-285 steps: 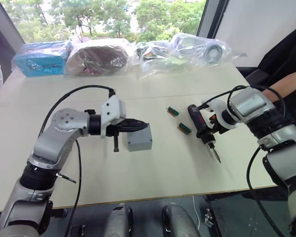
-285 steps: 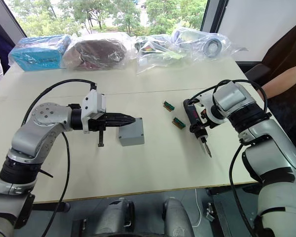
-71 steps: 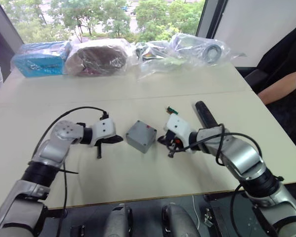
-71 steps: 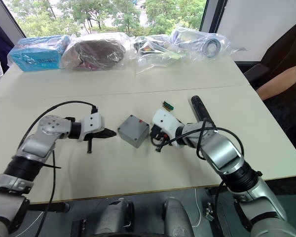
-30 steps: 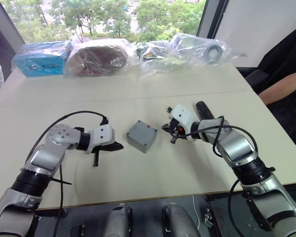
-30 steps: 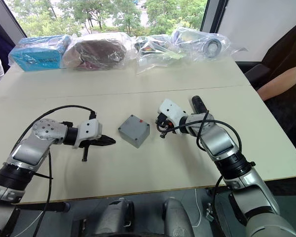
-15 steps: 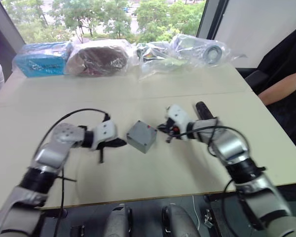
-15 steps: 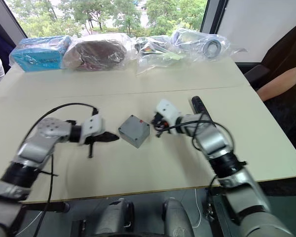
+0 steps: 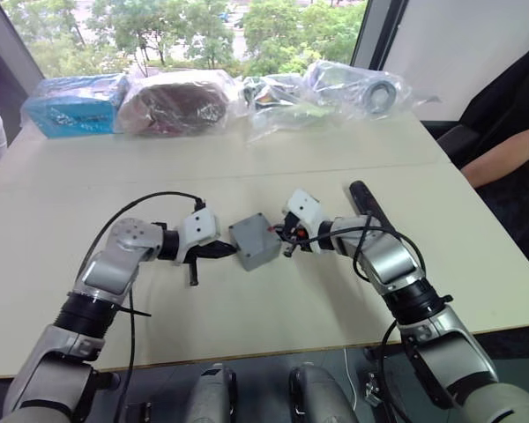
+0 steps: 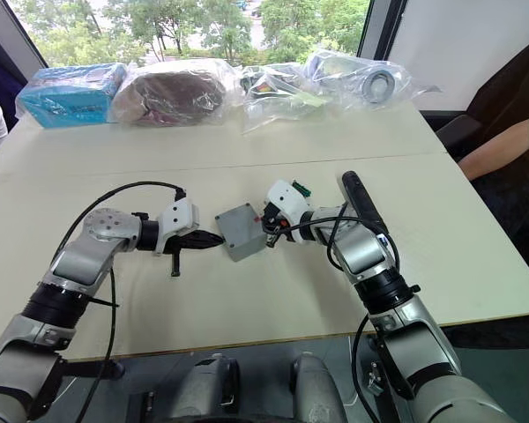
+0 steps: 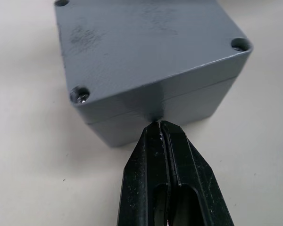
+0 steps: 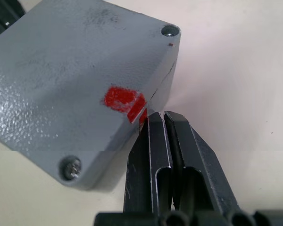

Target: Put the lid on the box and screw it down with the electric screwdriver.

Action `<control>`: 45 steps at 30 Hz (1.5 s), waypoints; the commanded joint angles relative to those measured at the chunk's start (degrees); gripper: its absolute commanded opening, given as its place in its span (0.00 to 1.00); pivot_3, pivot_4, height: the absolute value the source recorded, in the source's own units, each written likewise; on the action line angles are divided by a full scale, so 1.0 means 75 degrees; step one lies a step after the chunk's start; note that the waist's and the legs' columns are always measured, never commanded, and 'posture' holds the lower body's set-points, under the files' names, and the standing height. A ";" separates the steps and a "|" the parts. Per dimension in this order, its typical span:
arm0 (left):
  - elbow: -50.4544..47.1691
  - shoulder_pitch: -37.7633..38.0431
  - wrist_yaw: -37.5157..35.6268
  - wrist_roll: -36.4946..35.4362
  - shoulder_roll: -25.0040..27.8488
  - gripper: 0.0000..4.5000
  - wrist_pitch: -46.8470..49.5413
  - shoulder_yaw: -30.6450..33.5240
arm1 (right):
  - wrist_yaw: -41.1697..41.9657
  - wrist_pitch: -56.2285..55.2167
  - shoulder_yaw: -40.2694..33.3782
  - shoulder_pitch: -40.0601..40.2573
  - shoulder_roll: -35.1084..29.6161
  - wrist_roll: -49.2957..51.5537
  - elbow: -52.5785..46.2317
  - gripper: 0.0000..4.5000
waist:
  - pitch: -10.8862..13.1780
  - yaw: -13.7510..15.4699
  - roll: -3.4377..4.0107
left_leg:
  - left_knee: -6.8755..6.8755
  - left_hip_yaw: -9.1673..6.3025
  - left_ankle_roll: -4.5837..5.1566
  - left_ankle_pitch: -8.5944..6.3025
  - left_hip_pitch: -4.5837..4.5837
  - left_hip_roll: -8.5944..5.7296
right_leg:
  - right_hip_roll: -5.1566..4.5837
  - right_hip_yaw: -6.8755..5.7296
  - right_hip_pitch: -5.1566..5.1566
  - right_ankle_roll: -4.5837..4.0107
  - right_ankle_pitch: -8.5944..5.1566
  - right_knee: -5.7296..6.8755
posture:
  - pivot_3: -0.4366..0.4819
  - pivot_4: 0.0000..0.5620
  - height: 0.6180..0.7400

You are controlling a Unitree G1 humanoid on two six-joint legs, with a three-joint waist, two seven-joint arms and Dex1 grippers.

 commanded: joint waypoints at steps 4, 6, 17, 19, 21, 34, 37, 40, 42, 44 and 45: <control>-0.0363 -0.0331 0.0188 -0.0185 -0.0119 0.00 -0.0218 0.0277 | 0.0791 0.0721 0.0497 0.0266 0.0220 0.0591 -0.1372 0.01 | 0.0000 0.0001 0.0000 | 0.0000 -0.0001 0.0000 0.0000 0.0000 0.0000 | 0.0000 -0.0001 0.0000 0.0000 0.0000 0.0000 | 0.48 0.27 1.00; -0.0366 -0.0324 0.0177 -0.0163 -0.0123 0.00 -0.0209 0.0286 | 0.0736 0.0828 0.0448 0.0381 0.0177 0.0590 -0.1586 0.01 | 0.0000 0.0001 0.0000 | 0.0000 -0.0001 0.0000 0.0000 0.0000 0.0000 | 0.0000 -0.0001 0.0000 0.0000 0.0000 0.0000 | 0.48 0.27 1.00; -0.0677 0.0010 -0.0159 -0.0192 0.0154 0.00 -0.0030 0.0160 | 0.0268 0.0673 0.0068 0.0216 0.0078 0.0504 -0.1562 0.01 | 0.0000 -0.0004 0.0000 | 0.0000 0.0000 0.0000 0.0000 0.0001 0.0000 | 0.0000 -0.0001 0.0000 0.0000 0.0000 0.0000 | 0.48 0.27 1.00; -0.0746 0.0092 -0.0199 -0.0193 0.0220 0.00 -0.0008 0.0158 | 0.0243 0.0608 0.0062 0.0186 -0.0007 0.0440 -0.1517 0.01 | 0.0000 -0.0003 0.0000 | 0.0000 0.0000 0.0000 0.0000 0.0001 0.0000 | 0.0000 -0.0001 0.0000 0.0000 0.0000 0.0000 | 0.48 0.27 1.00; -0.0780 0.0148 -0.0216 -0.0168 0.0278 0.00 0.0019 0.0157 | 0.0227 0.0548 0.0053 0.0167 -0.0103 0.0381 -0.1468 0.01 | 0.0000 0.0011 0.0000 | 0.0000 0.0000 0.0000 0.0000 0.0000 0.0000 | 0.0000 -0.0001 0.0000 0.0000 0.0000 -0.0001 | 0.48 0.27 1.00; -0.0799 0.0356 -0.0217 -0.0054 0.0514 0.00 -0.0021 0.0141 | 0.0493 0.0911 0.0117 0.0195 -0.0675 0.0544 -0.2137 0.01 | 0.0000 0.0005 0.0000 | 0.0000 0.0000 0.0000 0.0000 0.0000 0.0000 | -0.0001 -0.0001 0.0000 0.0000 0.0000 -0.0002 | 0.48 0.27 1.00; -0.0777 0.0310 -0.0207 -0.0074 0.0556 0.00 -0.0013 0.0198 | 0.0579 0.1065 0.0215 0.0267 -0.0738 0.0642 -0.2373 0.01 | 0.0000 0.0005 0.0000 | 0.0000 0.0000 0.0000 0.0000 0.0000 0.0000 | -0.0001 -0.0001 0.0000 0.0000 0.0000 -0.0002 | 0.48 0.27 1.00; -0.0770 0.0309 -0.0235 -0.0103 0.0637 0.00 -0.0025 0.0251 | 0.0592 0.1093 0.0307 0.0328 -0.0787 0.0630 -0.2516 0.01 | 0.0000 0.0005 0.0000 | 0.0000 0.0000 0.0000 0.0000 0.0000 0.0000 | -0.0001 -0.0001 0.0000 0.0000 0.0000 -0.0002 | 0.48 0.27 1.00; -0.0857 0.0382 -0.0276 -0.0143 0.0747 0.00 -0.0005 0.0301 | 0.0553 0.1043 0.0327 0.0346 -0.0842 0.0539 -0.2525 0.01 | 0.0000 0.0004 0.0000 | 0.0000 0.0000 0.0000 0.0000 0.0000 0.0000 | -0.0001 -0.0001 0.0000 0.0000 0.0000 -0.0002 | 0.48 0.27 1.00; -0.1011 0.0495 -0.0329 -0.0207 0.0884 0.00 0.0041 0.0375 | 0.0521 0.0980 0.0290 0.0354 -0.0927 0.0470 -0.2515 0.01 | 0.0000 0.0003 0.0000 | 0.0000 0.0000 0.0000 0.0000 0.0000 0.0000 | -0.0001 -0.0001 0.0000 0.0000 0.0000 -0.0002 | 0.48 0.27 1.00; -0.1154 0.0579 -0.0385 -0.0286 0.1038 0.00 0.0095 0.0491 | 0.0448 0.0888 0.0152 0.0332 -0.1023 0.0399 -0.2464 0.01 | 0.0000 0.0002 0.0000 | 0.0000 0.0000 0.0000 0.0000 0.0000 0.0000 | -0.0001 -0.0001 0.0000 0.0000 0.0000 -0.0002 | 0.48 0.27 1.00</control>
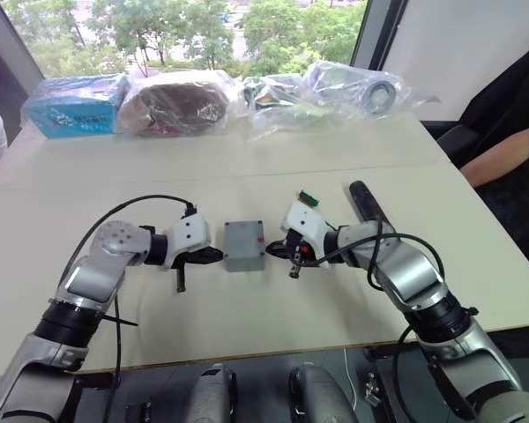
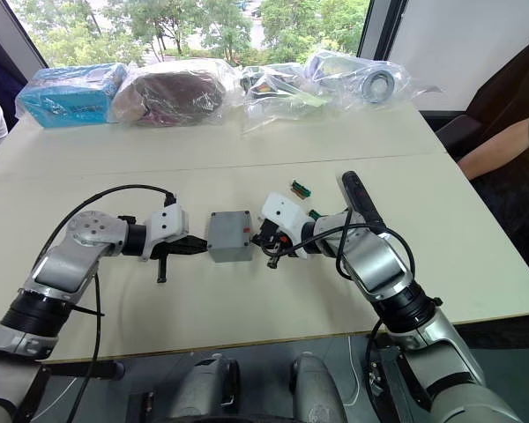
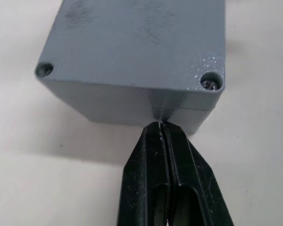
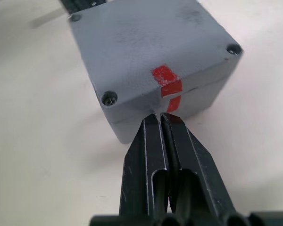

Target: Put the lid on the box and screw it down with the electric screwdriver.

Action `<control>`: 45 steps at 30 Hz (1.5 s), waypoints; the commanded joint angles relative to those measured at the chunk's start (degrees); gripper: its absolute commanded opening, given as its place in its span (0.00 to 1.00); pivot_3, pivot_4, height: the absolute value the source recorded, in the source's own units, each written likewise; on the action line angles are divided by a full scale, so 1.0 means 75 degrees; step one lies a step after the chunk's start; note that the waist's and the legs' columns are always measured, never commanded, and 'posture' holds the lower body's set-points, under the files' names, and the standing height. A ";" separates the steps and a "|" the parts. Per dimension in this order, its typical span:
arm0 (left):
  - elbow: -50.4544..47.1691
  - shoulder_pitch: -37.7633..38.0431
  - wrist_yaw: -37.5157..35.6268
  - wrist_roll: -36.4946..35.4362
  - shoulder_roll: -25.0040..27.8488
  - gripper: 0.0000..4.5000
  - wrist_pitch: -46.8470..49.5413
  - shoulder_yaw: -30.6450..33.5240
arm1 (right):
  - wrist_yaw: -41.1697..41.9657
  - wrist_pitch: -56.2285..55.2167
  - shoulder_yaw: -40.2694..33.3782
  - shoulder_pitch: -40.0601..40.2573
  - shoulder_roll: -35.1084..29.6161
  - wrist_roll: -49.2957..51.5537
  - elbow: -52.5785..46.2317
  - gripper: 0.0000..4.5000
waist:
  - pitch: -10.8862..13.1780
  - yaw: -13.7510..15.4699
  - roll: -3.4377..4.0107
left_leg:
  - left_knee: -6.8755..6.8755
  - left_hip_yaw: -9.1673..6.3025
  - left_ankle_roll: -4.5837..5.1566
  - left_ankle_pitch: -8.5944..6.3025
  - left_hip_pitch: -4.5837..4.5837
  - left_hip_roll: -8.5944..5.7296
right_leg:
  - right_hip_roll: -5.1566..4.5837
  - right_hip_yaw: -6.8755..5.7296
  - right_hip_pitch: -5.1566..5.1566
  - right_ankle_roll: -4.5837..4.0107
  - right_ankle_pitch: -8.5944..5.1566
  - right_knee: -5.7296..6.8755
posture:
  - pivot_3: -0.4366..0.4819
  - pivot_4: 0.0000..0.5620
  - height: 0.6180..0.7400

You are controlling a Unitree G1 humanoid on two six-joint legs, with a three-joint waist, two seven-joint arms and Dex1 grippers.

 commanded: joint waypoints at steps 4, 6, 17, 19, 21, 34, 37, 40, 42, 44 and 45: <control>-0.1037 0.0282 -0.0259 -0.0670 0.0861 0.00 0.0300 0.0837 | -0.0490 -0.0708 -0.0859 -0.0142 -0.0362 -0.0208 -0.0008 0.01 | 0.0002 -0.0004 -0.0002 | 0.0000 0.0001 0.0000 0.0000 -0.0002 0.0001 | -0.0001 0.0000 -0.0003 0.0000 0.0000 0.0000 | 0.48 0.27 1.00; -0.1293 0.0264 -0.0294 -0.0933 0.1036 0.00 0.0508 0.1056 | -0.0814 -0.1070 -0.1083 -0.0312 -0.0351 -0.0390 0.0458 0.01 | 0.0001 0.0012 -0.0002 | 0.0000 0.0001 0.0000 0.0000 -0.0003 0.0002 | -0.0003 0.0000 -0.0004 0.0000 0.0000 -0.0001 | 0.48 0.27 1.00; -0.2023 -0.0377 0.0104 -0.1856 0.0964 0.00 0.1444 0.1487 | -0.1679 -0.2802 -0.1708 -0.1749 0.0460 -0.0707 0.4312 0.58 | 0.0003 -0.0018 -0.0001 | -0.0002 0.0004 0.0000 0.0000 -0.0003 0.0000 | 0.0001 0.0002 -0.0003 0.0000 0.0000 -0.0005 | 0.48 0.27 1.00; -0.2105 -0.0481 0.0216 -0.2001 0.0893 0.00 0.1624 0.1495 | -0.1712 -0.2967 -0.1861 -0.2032 0.0625 -0.0648 0.4980 0.58 | 0.0004 -0.0024 0.0000 | -0.0004 0.0006 0.0000 0.0000 -0.0002 0.0000 | 0.0000 0.0005 -0.0003 0.0000 0.0000 -0.0005 | 0.48 0.27 1.00; -0.2200 -0.0531 0.0320 -0.2107 0.0844 0.00 0.1757 0.1484 | -0.1745 -0.3162 -0.1965 -0.2286 0.0752 -0.0640 0.5585 0.58 | 0.0004 -0.0028 0.0001 | -0.0005 0.0005 0.0000 0.0000 -0.0003 0.0000 | 0.0000 0.0005 -0.0004 0.0000 0.0000 -0.0004 | 0.48 0.27 1.00; -0.2402 -0.0583 0.0663 -0.2258 0.0747 0.00 0.1945 0.1342 | -0.1626 -0.4153 -0.2182 -0.3343 0.1159 -0.0845 0.8277 0.58 | 0.0006 -0.0046 0.0004 | -0.0008 0.0006 -0.0001 0.0000 -0.0002 0.0000 | -0.0001 0.0006 -0.0004 0.0000 0.0000 -0.0004 | 0.48 0.27 1.00; -0.2432 -0.0574 0.0725 -0.2286 0.0743 0.00 0.1971 0.1339 | -0.1630 -0.4243 -0.2202 -0.3445 0.1204 -0.0895 0.8596 0.58 | 0.0006 -0.0048 0.0004 | -0.0008 0.0005 -0.0001 0.0001 -0.0002 0.0000 | 0.0000 0.0006 -0.0004 0.0000 0.0000 -0.0004 | 0.48 0.27 1.00; -0.2475 -0.0549 0.0766 -0.2316 0.0751 0.00 0.2000 0.1338 | -0.1598 -0.4316 -0.2237 -0.3526 0.1240 -0.0935 0.8808 0.58 | 0.0006 -0.0042 0.0004 | -0.0008 0.0006 -0.0001 0.0001 -0.0002 0.0000 | -0.0001 0.0006 -0.0004 0.0000 0.0000 -0.0004 | 0.48 0.27 1.00; -0.2485 -0.0538 0.0786 -0.2326 0.0757 0.00 0.2014 0.1342 | -0.1565 -0.4351 -0.2240 -0.3550 0.1255 -0.0959 0.8884 0.58 | 0.0006 -0.0043 0.0004 | -0.0008 0.0006 -0.0001 0.0001 -0.0002 0.0000 | -0.0001 0.0006 -0.0004 0.0000 0.0000 -0.0004 | 0.48 0.27 1.00; -0.2493 -0.0534 0.0808 -0.2345 0.0760 0.00 0.2030 0.1342 | -0.1541 -0.4375 -0.2241 -0.3565 0.1259 -0.0970 0.8932 0.58 | 0.0006 -0.0047 0.0004 | -0.0008 0.0005 -0.0001 0.0001 -0.0002 0.0000 | -0.0001 0.0006 -0.0004 0.0000 0.0000 -0.0004 | 0.48 0.27 1.00; -0.2495 -0.0532 0.0816 -0.2352 0.0761 0.00 0.2039 0.1343 | -0.1536 -0.4383 -0.2247 -0.3572 0.1261 -0.0973 0.8949 0.52 | 0.0006 -0.0048 0.0004 | -0.0008 0.0006 -0.0001 0.0001 -0.0002 0.0000 | -0.0001 0.0006 -0.0004 0.0000 0.0000 -0.0004 | 0.48 0.27 1.00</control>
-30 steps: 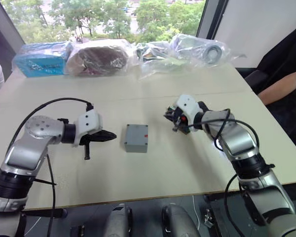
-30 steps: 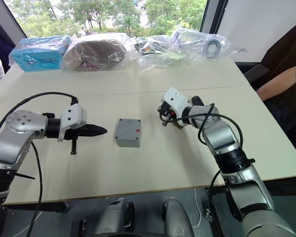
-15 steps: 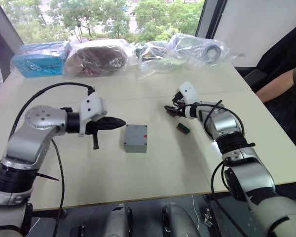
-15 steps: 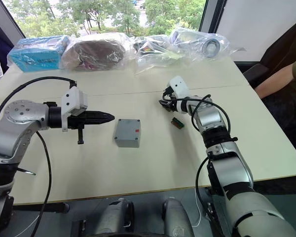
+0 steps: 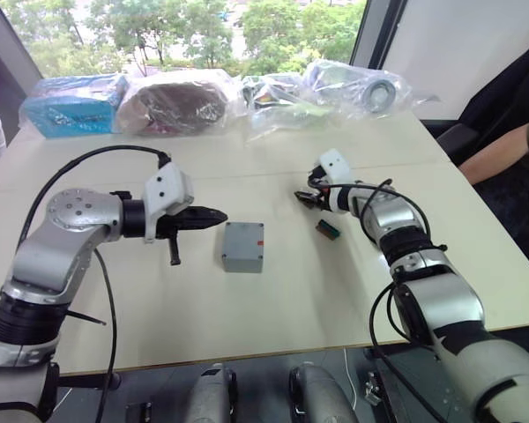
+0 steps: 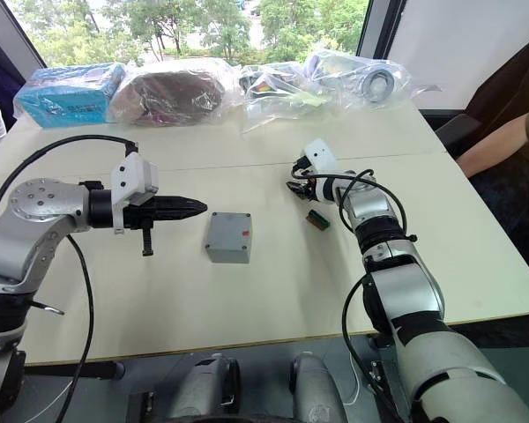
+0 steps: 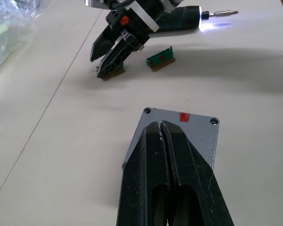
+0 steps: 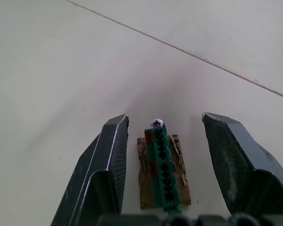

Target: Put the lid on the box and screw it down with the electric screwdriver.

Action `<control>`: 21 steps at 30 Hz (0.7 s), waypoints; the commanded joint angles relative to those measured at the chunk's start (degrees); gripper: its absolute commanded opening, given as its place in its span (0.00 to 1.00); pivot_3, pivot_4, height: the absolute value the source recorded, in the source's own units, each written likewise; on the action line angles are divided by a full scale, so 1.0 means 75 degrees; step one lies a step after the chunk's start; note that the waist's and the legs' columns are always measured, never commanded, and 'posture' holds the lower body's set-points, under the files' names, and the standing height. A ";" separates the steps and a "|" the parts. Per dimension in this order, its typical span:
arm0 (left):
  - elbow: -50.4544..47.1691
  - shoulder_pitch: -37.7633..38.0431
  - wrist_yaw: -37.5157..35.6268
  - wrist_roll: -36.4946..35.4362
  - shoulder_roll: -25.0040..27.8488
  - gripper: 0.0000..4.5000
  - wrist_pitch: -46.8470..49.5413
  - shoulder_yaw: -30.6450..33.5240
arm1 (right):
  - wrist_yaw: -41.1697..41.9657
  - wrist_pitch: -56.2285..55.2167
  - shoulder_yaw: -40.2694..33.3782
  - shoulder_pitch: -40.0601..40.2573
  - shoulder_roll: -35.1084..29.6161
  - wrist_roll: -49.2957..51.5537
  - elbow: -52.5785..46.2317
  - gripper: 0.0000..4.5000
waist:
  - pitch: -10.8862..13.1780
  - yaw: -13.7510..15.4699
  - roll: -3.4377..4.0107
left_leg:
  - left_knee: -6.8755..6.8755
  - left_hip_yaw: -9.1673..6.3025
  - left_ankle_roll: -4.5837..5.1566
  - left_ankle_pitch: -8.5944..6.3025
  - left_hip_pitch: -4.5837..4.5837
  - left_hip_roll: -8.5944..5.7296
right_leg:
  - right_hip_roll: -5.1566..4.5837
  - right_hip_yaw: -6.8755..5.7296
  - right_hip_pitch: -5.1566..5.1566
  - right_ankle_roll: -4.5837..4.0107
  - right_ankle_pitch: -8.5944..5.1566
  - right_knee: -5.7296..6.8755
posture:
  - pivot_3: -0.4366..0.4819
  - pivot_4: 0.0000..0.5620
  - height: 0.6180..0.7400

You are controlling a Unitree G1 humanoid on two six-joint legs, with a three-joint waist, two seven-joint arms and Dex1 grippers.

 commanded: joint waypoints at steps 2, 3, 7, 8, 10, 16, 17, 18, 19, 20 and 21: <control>-0.0218 -0.0068 0.0076 -0.0095 0.0036 0.00 0.0017 0.0086 | 0.0071 -0.0202 -0.0191 -0.0314 0.0055 -0.0018 0.0008 0.44 | 0.0000 -0.0002 0.0000 | 0.0000 0.0000 0.0000 0.0000 0.0000 0.0000 | 0.0000 0.0000 0.0000 0.0000 0.0000 0.0000 | 0.48 0.27 1.00; -0.0216 -0.0064 0.0082 -0.0099 0.0035 0.00 0.0024 0.0088 | 0.0074 -0.0214 -0.0196 -0.0320 0.0058 -0.0028 0.0022 0.36 | 0.0000 -0.0002 0.0000 | 0.0000 0.0000 0.0000 0.0000 0.0000 0.0000 | 0.0000 0.0000 0.0000 0.0000 0.0000 0.0000 | 0.48 0.27 1.00; -0.0177 -0.0032 0.0103 -0.0105 0.0030 0.00 0.0023 0.0093 | 0.0079 -0.0238 -0.0228 -0.0365 0.0084 -0.0031 0.0078 0.02 | 0.0000 -0.0004 0.0000 | 0.0000 0.0000 0.0000 0.0000 0.0000 0.0000 | 0.0000 0.0000 0.0000 0.0000 0.0000 0.0000 | 0.48 0.27 1.00; -0.0167 -0.0021 0.0106 -0.0096 0.0035 0.00 0.0009 0.0089 | 0.0089 -0.0239 -0.0240 -0.0383 0.0095 -0.0022 0.0093 0.01 | 0.0000 -0.0005 0.0000 | 0.0000 0.0000 0.0000 0.0000 0.0000 0.0000 | 0.0000 0.0000 0.0000 0.0000 0.0000 0.0000 | 0.48 0.27 1.00; -0.0165 -0.0006 0.0107 -0.0093 0.0042 0.00 0.0003 0.0088 | 0.0107 -0.0229 -0.0268 -0.0416 0.0117 -0.0012 0.0104 0.01 | 0.0000 -0.0003 0.0000 | 0.0000 0.0000 0.0000 0.0000 0.0000 0.0000 | 0.0000 0.0000 0.0000 0.0000 0.0000 0.0000 | 0.48 0.27 1.00; -0.0180 0.0017 0.0143 -0.0091 0.0039 0.00 0.0021 0.0090 | 0.0522 0.0288 0.0048 -0.0444 0.0076 -0.0247 0.0010 0.01 | 0.0000 -0.0001 0.0000 | 0.0000 0.0000 0.0000 0.0000 0.0000 0.0000 | 0.0000 0.0000 0.0000 0.0000 0.0000 0.0000 | 0.48 0.27 1.00; -0.0178 0.0019 0.0143 -0.0089 0.0041 0.00 0.0016 0.0090 | 0.0675 0.0370 0.0134 -0.0378 0.0043 -0.0299 -0.0135 0.01 | 0.0000 -0.0002 0.0000 | 0.0000 0.0000 0.0000 0.0000 0.0000 0.0000 | 0.0000 0.0000 0.0000 0.0000 0.0000 0.0000 | 0.48 0.27 1.00; -0.0175 0.0018 0.0142 -0.0088 0.0042 0.00 0.0012 0.0089 | 0.0794 0.0472 0.0182 -0.0330 0.0018 -0.0323 -0.0258 0.01 | 0.0001 -0.0002 0.0002 | 0.0000 0.0000 0.0000 0.0000 0.0000 0.0000 | 0.0000 0.0000 0.0000 0.0000 0.0000 0.0000 | 0.48 0.27 1.00; -0.0176 0.0024 0.0147 -0.0080 0.0038 0.00 0.0001 0.0083 | 0.0932 0.0648 0.0234 -0.0272 -0.0022 -0.0354 -0.0407 0.01 | 0.0001 -0.0002 0.0002 | 0.0000 0.0000 0.0000 0.0000 0.0000 0.0000 | 0.0000 0.0000 0.0000 0.0000 0.0000 0.0000 | 0.48 0.27 1.00; -0.0168 0.0025 0.0149 -0.0067 0.0034 0.00 -0.0017 0.0074 | 0.1045 0.0740 0.0300 -0.0197 -0.0072 -0.0404 -0.0574 0.01 | 0.0001 -0.0001 0.0002 | 0.0000 -0.0001 0.0000 0.0000 0.0001 0.0000 | 0.0000 0.0000 0.0000 0.0000 0.0000 0.0000 | 0.48 0.27 1.00; -0.0161 0.0026 0.0149 -0.0059 0.0031 0.00 -0.0032 0.0066 | 0.1113 0.0814 0.0340 -0.0139 -0.0105 -0.0437 -0.0704 0.01 | 0.0001 0.0002 0.0002 | 0.0000 0.0000 0.0000 0.0000 0.0000 0.0000 | 0.0000 0.0000 0.0000 0.0000 0.0000 0.0000 | 0.48 0.27 1.00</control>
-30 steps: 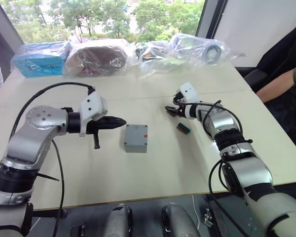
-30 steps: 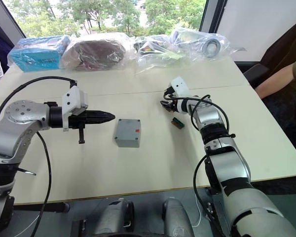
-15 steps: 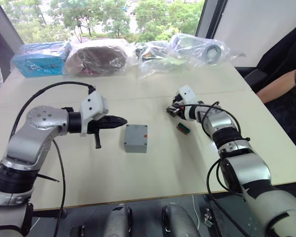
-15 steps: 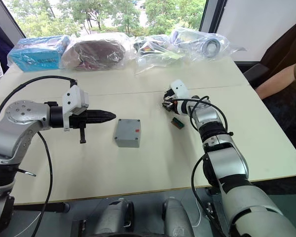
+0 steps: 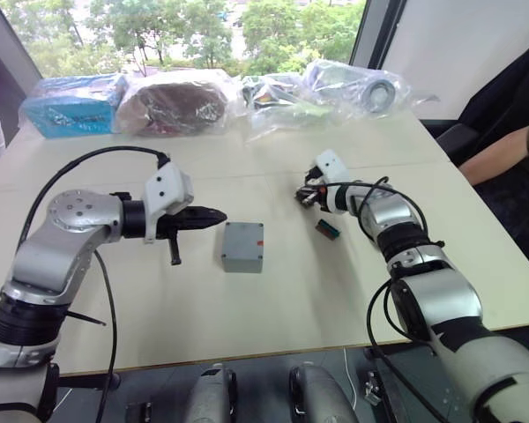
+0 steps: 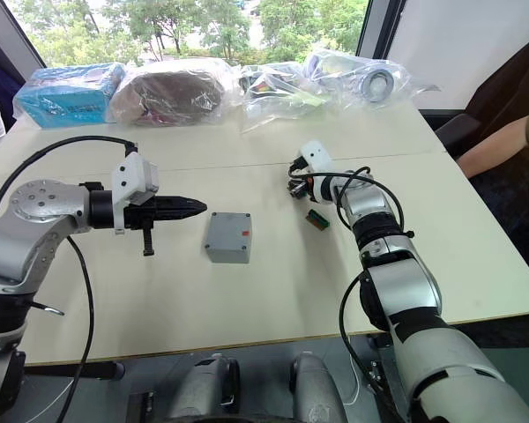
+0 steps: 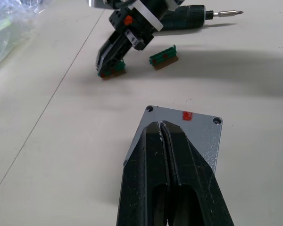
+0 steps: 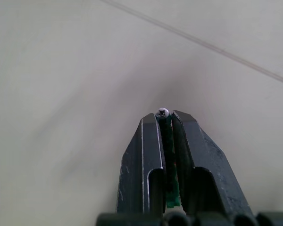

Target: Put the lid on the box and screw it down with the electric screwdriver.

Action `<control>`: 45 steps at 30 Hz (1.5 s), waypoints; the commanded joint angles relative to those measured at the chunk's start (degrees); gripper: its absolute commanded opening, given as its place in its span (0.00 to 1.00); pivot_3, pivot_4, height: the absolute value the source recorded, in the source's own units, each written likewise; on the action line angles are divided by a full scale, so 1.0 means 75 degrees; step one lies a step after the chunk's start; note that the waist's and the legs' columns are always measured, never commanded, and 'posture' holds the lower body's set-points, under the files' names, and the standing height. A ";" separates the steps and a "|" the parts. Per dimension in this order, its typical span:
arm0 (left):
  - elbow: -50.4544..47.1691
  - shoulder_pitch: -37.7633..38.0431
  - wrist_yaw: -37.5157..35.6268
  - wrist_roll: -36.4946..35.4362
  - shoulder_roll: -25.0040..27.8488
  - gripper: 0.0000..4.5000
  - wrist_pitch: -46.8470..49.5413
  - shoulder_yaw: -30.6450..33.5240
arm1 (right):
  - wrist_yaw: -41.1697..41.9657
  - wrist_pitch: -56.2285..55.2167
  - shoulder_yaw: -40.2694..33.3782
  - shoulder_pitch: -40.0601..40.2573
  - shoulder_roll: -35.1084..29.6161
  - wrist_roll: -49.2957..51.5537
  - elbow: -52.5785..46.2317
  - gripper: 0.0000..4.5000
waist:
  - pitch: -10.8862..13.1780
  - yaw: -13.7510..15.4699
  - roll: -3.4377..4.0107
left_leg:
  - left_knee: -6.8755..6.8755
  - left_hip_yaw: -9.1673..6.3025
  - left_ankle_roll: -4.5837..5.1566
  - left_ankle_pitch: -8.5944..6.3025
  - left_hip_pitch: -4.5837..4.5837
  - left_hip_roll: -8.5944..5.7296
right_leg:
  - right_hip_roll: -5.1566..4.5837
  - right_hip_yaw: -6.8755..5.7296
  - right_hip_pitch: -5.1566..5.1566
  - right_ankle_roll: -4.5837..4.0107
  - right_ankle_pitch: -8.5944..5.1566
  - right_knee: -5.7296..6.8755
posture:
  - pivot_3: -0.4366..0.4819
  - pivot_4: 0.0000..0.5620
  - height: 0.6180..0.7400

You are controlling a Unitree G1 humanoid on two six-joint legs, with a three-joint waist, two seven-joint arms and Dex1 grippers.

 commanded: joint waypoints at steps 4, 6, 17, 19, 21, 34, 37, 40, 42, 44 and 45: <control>-0.0137 -0.0027 0.0014 -0.0035 0.0007 0.00 -0.0128 0.0028 | 0.0371 0.0439 0.0123 0.0242 -0.0152 -0.0106 -0.0901 0.01 | 0.0000 0.0005 0.0000 | 0.0000 0.0000 0.0000 0.0000 0.0000 0.0000 | 0.0000 0.0000 0.0000 0.0000 0.0000 0.0000 | 0.48 0.27 1.00; -0.0092 -0.0055 0.0008 -0.0018 -0.0010 0.00 -0.0165 -0.0002 | 0.0350 0.0445 0.0128 0.0294 -0.0136 -0.0136 -0.0926 0.01 | 0.0000 0.0004 0.0000 | 0.0000 0.0000 0.0000 0.0000 0.0000 0.0000 | 0.0000 0.0000 0.0000 0.0000 0.0000 0.0000 | 0.48 0.27 1.00; 0.0015 0.0063 -0.0028 -0.0012 0.0093 0.00 -0.0219 0.0152 | 0.0039 0.0237 -0.0155 0.0210 -0.0042 -0.0035 -0.0927 0.58 | 0.0000 0.0003 0.0000 | 0.0000 0.0000 0.0000 0.0000 0.0000 0.0000 | 0.0000 0.0000 0.0000 0.0000 0.0000 0.0000 | 0.48 0.27 1.00; 0.0035 0.0063 -0.0004 -0.0005 0.0093 0.00 -0.0222 0.0167 | 0.0026 0.0206 -0.0183 0.0187 -0.0021 -0.0019 -0.0896 0.58 | 0.0000 0.0003 0.0000 | 0.0000 0.0001 0.0000 0.0000 0.0000 0.0000 | 0.0000 0.0000 0.0000 0.0000 0.0000 0.0000 | 0.48 0.27 1.00; 0.0042 0.0065 0.0010 0.0004 0.0094 0.00 -0.0233 0.0165 | 0.0023 0.0202 -0.0214 0.0164 0.0001 0.0010 -0.0896 0.58 | 0.0000 0.0002 0.0000 | 0.0000 0.0001 0.0000 0.0000 0.0000 0.0000 | 0.0000 0.0000 0.0000 0.0000 0.0000 0.0000 | 0.48 0.27 1.00; 0.0010 0.0057 0.0087 -0.0024 0.0068 0.00 -0.0214 0.0127 | 0.0028 0.0150 -0.0368 0.0066 0.0130 0.0131 -0.0888 0.58 | 0.0000 0.0004 0.0000 | 0.0000 0.0001 0.0000 0.0000 0.0000 0.0000 | 0.0000 0.0000 0.0000 0.0000 0.0000 0.0000 | 0.48 0.27 1.00; -0.0009 0.0054 0.0090 -0.0034 0.0072 0.00 -0.0196 0.0119 | 0.0028 0.0152 -0.0365 0.0062 0.0126 0.0125 -0.0881 0.58 | 0.0000 0.0003 0.0000 | 0.0000 0.0001 0.0000 0.0000 0.0000 0.0000 | 0.0000 0.0000 0.0000 0.0000 0.0000 0.0000 | 0.48 0.27 1.00; -0.0006 0.0042 0.0087 -0.0025 0.0074 0.00 -0.0199 0.0098 | 0.0039 0.0161 -0.0363 0.0071 0.0116 0.0125 -0.0889 0.58 | 0.0000 0.0003 0.0000 | 0.0000 0.0001 0.0000 0.0000 0.0000 0.0000 | 0.0000 0.0000 0.0000 0.0000 0.0000 0.0000 | 0.48 0.27 1.00; -0.0002 0.0033 0.0088 -0.0019 0.0072 0.00 -0.0197 0.0083 | 0.0049 0.0178 -0.0356 0.0083 0.0109 0.0121 -0.0898 0.58 | 0.0000 0.0003 0.0000 | 0.0000 0.0001 0.0000 0.0000 0.0000 0.0000 | 0.0000 0.0000 0.0000 0.0000 0.0000 0.0000 | 0.48 0.27 1.00; 0.0009 0.0013 0.0091 -0.0014 0.0064 0.00 -0.0195 0.0067 | 0.0040 0.0169 -0.0357 0.0100 0.0107 0.0119 -0.0905 0.58 | 0.0000 0.0003 0.0000 | 0.0000 0.0001 0.0000 0.0000 0.0000 0.0000 | 0.0000 0.0000 0.0000 0.0000 0.0000 0.0000 | 0.48 0.27 1.00; 0.0012 0.0005 0.0090 -0.0011 0.0058 0.00 -0.0198 0.0055 | 0.0037 0.0170 -0.0364 0.0105 0.0110 0.0125 -0.0909 0.53 | 0.0000 0.0003 0.0000 | 0.0000 0.0001 0.0000 0.0000 0.0000 0.0000 | 0.0000 0.0000 0.0000 0.0000 0.0000 0.0000 | 0.48 0.27 1.00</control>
